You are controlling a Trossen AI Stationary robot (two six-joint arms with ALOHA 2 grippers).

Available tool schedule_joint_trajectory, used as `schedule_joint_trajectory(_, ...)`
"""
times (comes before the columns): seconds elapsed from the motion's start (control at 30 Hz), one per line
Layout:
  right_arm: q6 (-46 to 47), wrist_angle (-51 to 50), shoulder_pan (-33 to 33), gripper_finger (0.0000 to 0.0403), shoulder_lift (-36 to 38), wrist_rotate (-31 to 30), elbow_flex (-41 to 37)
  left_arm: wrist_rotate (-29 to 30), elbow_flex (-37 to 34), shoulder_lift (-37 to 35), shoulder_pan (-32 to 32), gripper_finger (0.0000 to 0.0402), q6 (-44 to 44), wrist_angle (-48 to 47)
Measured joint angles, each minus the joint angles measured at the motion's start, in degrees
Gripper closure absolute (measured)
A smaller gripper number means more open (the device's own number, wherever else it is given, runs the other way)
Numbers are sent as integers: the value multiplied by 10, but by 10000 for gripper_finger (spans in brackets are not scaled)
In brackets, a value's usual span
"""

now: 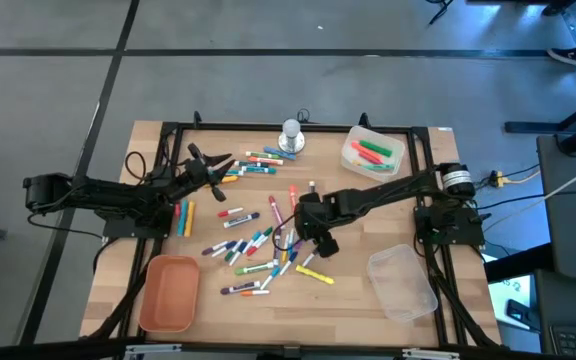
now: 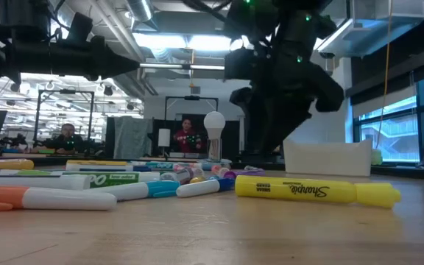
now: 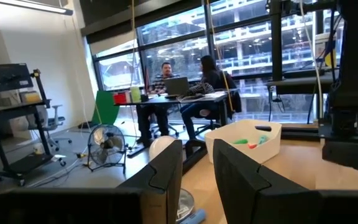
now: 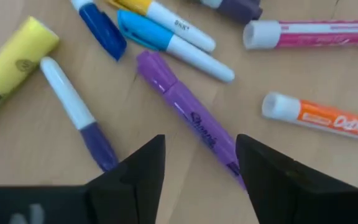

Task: Pick & Place Markers
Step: Put the large violet highlighter pen into the white bin

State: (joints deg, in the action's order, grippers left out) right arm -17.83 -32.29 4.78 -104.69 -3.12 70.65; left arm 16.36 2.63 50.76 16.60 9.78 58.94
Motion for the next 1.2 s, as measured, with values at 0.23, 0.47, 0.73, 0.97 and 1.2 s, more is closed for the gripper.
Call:
schedule_joint_trajectory(0.23,-42,12,-28,204,-9,34,0,6,0,0,0,315,2,0)
schedule_joint_trajectory(0.47,-68,17,-45,205,-66,49,2,9,0,0,0,315,10,0)
schedule_joint_trajectory(0.73,-35,2,-56,312,-70,65,3,9,0,0,0,315,10,0)
schedule_joint_trajectory(0.97,31,14,-70,341,-70,99,2,10,0,0,0,315,10,-2)
schedule_joint_trajectory(1.2,70,25,-53,341,-60,24,0,17,0,0,0,315,10,-2)
